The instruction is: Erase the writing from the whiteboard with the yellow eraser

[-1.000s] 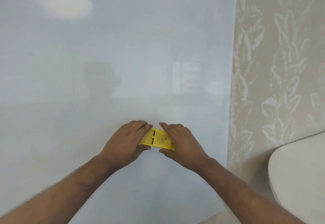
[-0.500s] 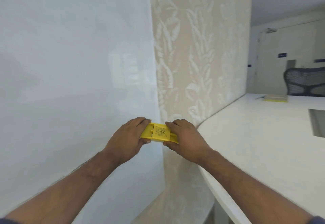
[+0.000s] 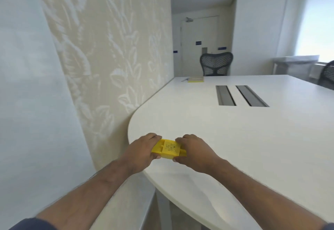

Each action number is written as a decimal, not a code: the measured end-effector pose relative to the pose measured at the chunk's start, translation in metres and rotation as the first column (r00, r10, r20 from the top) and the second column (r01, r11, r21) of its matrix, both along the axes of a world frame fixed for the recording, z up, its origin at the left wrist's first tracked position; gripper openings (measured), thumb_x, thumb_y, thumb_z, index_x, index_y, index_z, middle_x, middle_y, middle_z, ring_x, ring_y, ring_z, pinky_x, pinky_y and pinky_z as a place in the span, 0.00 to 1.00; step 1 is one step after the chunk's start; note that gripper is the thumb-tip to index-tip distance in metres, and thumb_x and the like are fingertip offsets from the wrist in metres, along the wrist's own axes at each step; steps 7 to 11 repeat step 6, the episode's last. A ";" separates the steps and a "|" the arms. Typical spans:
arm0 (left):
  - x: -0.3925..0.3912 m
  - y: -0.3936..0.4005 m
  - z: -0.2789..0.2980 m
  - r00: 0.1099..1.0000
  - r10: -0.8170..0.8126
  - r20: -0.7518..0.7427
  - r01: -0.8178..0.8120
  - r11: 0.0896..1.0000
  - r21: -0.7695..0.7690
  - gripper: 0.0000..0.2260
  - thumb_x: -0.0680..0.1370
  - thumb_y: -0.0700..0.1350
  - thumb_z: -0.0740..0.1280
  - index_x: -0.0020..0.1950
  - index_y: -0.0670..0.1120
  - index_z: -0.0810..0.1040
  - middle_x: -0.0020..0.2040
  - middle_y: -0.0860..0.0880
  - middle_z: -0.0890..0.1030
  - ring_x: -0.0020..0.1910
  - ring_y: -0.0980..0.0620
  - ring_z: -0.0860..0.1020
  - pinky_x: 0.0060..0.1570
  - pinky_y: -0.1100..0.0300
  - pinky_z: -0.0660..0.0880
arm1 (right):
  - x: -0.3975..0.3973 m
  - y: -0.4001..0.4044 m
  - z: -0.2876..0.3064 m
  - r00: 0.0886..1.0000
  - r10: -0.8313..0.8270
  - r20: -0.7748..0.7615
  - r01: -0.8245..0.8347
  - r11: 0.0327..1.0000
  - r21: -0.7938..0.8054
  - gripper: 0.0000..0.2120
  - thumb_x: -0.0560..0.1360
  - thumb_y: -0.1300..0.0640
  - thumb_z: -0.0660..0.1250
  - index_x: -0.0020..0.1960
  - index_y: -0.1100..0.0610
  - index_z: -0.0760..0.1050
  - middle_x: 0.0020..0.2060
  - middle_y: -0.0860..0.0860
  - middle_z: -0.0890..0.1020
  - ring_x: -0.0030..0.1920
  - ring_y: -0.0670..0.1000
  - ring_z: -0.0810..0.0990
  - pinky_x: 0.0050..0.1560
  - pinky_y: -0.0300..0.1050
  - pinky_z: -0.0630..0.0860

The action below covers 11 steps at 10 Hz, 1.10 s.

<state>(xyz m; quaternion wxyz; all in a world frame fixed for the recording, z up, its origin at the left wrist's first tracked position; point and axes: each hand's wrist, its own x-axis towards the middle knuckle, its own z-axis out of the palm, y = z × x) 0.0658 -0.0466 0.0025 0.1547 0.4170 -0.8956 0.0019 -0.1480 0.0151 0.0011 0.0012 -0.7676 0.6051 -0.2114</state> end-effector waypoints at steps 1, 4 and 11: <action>-0.016 -0.002 -0.015 0.997 -0.061 0.037 0.058 0.995 0.087 0.28 0.79 0.51 0.70 0.77 0.49 0.67 0.72 0.53 0.71 0.68 0.51 0.73 0.66 0.56 0.69 | -0.012 0.013 -0.011 0.999 -0.050 0.016 0.048 0.994 0.103 0.20 0.69 0.42 0.71 0.55 0.52 0.75 0.46 0.50 0.76 0.48 0.52 0.74 0.47 0.49 0.74; -0.031 -0.005 -0.051 0.986 -0.135 0.097 0.099 0.946 0.308 0.29 0.78 0.53 0.70 0.77 0.49 0.67 0.73 0.51 0.71 0.71 0.51 0.70 0.70 0.57 0.66 | -0.020 0.033 -0.037 0.991 -0.134 0.015 0.124 0.948 0.292 0.21 0.68 0.42 0.70 0.55 0.53 0.76 0.48 0.51 0.78 0.49 0.52 0.76 0.49 0.51 0.76; -0.019 -0.004 -0.055 0.992 -0.100 0.076 0.071 0.944 0.322 0.38 0.79 0.60 0.67 0.83 0.49 0.54 0.83 0.52 0.57 0.81 0.54 0.56 0.77 0.61 0.53 | -0.016 0.024 -0.033 0.992 -0.123 -0.017 0.122 0.950 0.289 0.30 0.68 0.36 0.68 0.64 0.53 0.72 0.56 0.51 0.77 0.57 0.54 0.74 0.56 0.50 0.73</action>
